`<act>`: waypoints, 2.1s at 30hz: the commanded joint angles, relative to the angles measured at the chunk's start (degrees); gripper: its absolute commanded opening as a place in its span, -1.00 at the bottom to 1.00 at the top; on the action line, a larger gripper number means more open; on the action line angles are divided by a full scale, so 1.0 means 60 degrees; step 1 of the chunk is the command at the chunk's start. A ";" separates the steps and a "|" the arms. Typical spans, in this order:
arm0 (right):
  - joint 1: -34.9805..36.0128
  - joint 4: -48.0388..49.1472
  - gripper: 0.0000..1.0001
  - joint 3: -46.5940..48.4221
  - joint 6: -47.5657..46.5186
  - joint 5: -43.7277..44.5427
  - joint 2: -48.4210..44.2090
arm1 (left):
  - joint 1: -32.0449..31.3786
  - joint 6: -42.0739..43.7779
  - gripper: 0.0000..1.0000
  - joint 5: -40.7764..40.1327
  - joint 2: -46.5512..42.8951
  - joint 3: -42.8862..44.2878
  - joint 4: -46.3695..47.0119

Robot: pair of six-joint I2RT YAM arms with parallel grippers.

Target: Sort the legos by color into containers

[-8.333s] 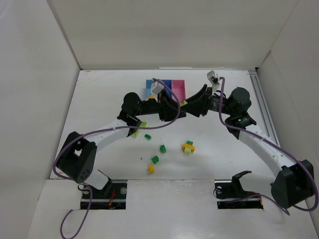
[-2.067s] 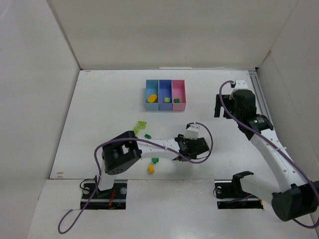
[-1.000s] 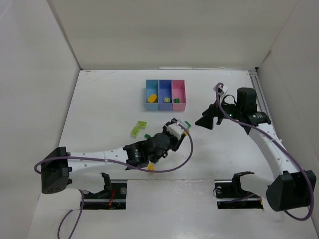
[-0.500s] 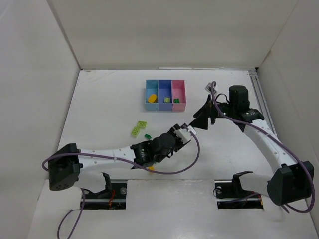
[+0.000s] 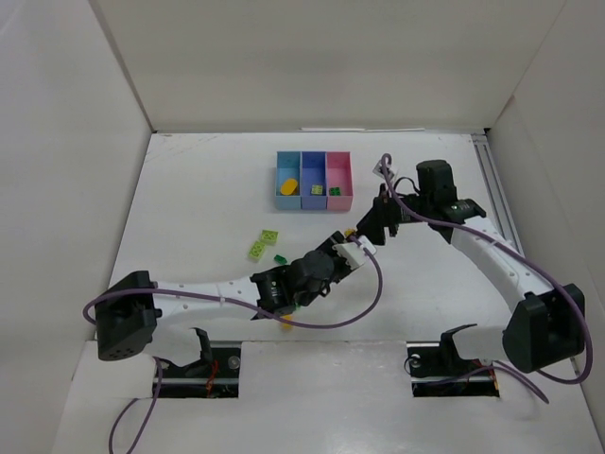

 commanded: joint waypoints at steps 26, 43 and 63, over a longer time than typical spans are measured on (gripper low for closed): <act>-0.2265 0.0054 -1.00 0.1104 -0.0562 -0.1257 0.0361 | 0.2152 -0.1294 -0.75 0.1992 -0.0761 -0.0046 0.0617; -0.3060 0.1872 -1.00 0.1237 0.0595 0.2036 0.0068 | 0.8964 -0.5514 -0.65 0.8334 0.3776 0.4975 -0.2824; -0.2680 0.2207 -1.00 0.1719 0.0172 0.3691 0.1371 | 0.8527 -0.4811 -0.67 0.7005 0.4848 0.6691 -0.4304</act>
